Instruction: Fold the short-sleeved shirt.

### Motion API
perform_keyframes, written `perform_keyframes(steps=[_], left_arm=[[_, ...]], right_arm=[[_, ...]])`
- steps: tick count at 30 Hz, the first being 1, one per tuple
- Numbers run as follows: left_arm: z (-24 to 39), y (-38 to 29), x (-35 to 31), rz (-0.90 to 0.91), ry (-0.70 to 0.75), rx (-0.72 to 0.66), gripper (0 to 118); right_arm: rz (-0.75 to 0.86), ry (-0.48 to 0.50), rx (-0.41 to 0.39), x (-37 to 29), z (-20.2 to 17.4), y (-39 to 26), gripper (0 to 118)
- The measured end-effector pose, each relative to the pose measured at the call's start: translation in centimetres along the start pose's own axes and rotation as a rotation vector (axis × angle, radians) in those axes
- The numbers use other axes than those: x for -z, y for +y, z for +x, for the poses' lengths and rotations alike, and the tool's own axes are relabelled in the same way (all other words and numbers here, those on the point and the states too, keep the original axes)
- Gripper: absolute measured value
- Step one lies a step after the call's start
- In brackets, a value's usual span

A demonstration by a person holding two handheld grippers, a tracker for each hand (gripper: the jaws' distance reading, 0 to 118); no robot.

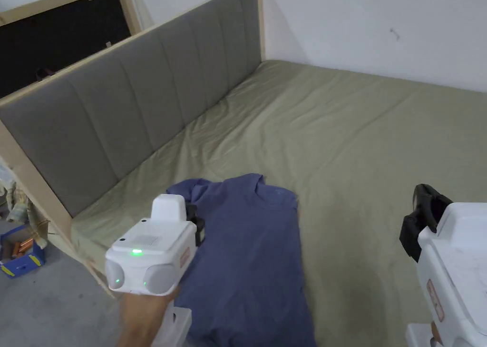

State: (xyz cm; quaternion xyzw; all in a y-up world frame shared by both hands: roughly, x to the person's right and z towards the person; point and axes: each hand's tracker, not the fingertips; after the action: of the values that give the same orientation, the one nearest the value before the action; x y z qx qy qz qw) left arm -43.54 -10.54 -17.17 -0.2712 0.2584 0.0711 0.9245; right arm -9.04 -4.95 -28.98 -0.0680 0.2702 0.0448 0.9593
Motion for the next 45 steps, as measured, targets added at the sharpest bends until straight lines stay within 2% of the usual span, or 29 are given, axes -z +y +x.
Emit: perform_keyframes(steps=[2, 3, 5, 6, 7, 8, 9, 10, 13, 14, 15, 16, 18, 20, 21, 22, 24, 26, 34, 40, 45], left_arm=[[1.7, -0.4, 2.8, -0.076, -0.05, 0.006, 0], [2.5, -0.6, 4.0, -0.128, -0.061, 0.018, 7], [4.0, -1.3, 6.5, -0.202, -0.076, 0.02, 11], [4.2, -1.7, 7.8, -0.254, -0.079, 0.022, 21], [4.8, -2.1, 8.9, -0.291, -0.08, 0.018, 58], [5.3, -2.6, 10.1, -0.357, -0.061, 0.017, 88], [5.7, -3.0, 11.0, -0.415, -0.045, 0.014, 110], [5.6, -3.7, 12.1, -0.442, -0.024, -0.005, 118], [6.0, -5.2, 13.8, -0.511, -0.028, -0.018, 118], [6.0, -6.1, 14.2, -0.534, -0.001, -0.017, 113], [6.1, -6.6, 14.7, -0.542, 0.0, -0.012, 103], [6.1, -7.2, 15.1, -0.564, 0.005, -0.003, 87], [6.2, -7.3, 14.6, -0.558, 0.006, -0.007, 84], [6.4, -6.7, 14.1, -0.544, 0.001, 0.0, 67], [6.5, -6.5, 14.0, -0.533, -0.018, 0.028, 53], [6.5, -6.5, 13.8, -0.525, -0.036, 0.048, 33], [5.9, -6.2, 13.5, -0.517, -0.029, 0.058, 6], [4.8, -6.0, 12.9, -0.501, -0.033, 0.046, 3], [0.7, -3.0, 7.2, -0.39, -0.215, -0.332, 3], [4.0, 2.7, 0.2, -0.23, -0.372, -0.26, 2], [10.5, 10.0, -3.8, -0.112, -0.532, -0.131, 2]], right_arm=[[-0.013, -0.025, -0.007, 0.2, 0.9, -0.4, 0], [-0.019, -0.032, -0.009, 0.2, 1.3, -0.6, 0], [-0.035, -0.053, -0.011, 0.0, 2.1, -1.1, 0], [-0.04, -0.061, -0.012, 0.1, 2.5, -1.4, 0], [-0.05, -0.071, -0.015, 0.0, 2.9, -1.6, 0], [-0.057, -0.078, -0.015, -0.1, 3.2, -1.9, 0], [-0.064, -0.084, -0.014, -0.1, 3.5, -2.1, 0], [-0.073, -0.089, -0.013, -0.1, 3.9, -2.3, 0], [-0.09, -0.104, -0.013, -0.4, 4.6, -2.9, 0], [-0.095, -0.109, -0.012, -0.5, 4.9, -3.1, 0], [-0.1, -0.112, -0.012, -0.6, 5.1, -3.2, 0], [-0.103, -0.115, -0.011, -0.7, 5.3, -3.5, 0], [-0.111, -0.122, -0.012, -0.8, 5.7, -3.7, 0], [-0.119, -0.127, -0.013, -1.0, 6.0, -3.9, 0], [-0.12, -0.13, -0.012, -1.0, 6.1, -3.9, 0], [-0.123, -0.131, -0.008, -1.1, 6.2, -4.0, 0], [-0.126, -0.132, 0.002, -1.0, 6.5, -4.0, 0], [-0.121, -0.132, 0.018, -1.2, 6.6, -3.9, 0], [-0.085, -0.119, 0.026, -2.7, 7.4, -3.2, 0], [-0.054, -0.141, 0.041, -4.4, 9.1, -2.6, 0], [-0.022, -0.189, 0.056, -6.8, 11.3, -2.0, 0]])
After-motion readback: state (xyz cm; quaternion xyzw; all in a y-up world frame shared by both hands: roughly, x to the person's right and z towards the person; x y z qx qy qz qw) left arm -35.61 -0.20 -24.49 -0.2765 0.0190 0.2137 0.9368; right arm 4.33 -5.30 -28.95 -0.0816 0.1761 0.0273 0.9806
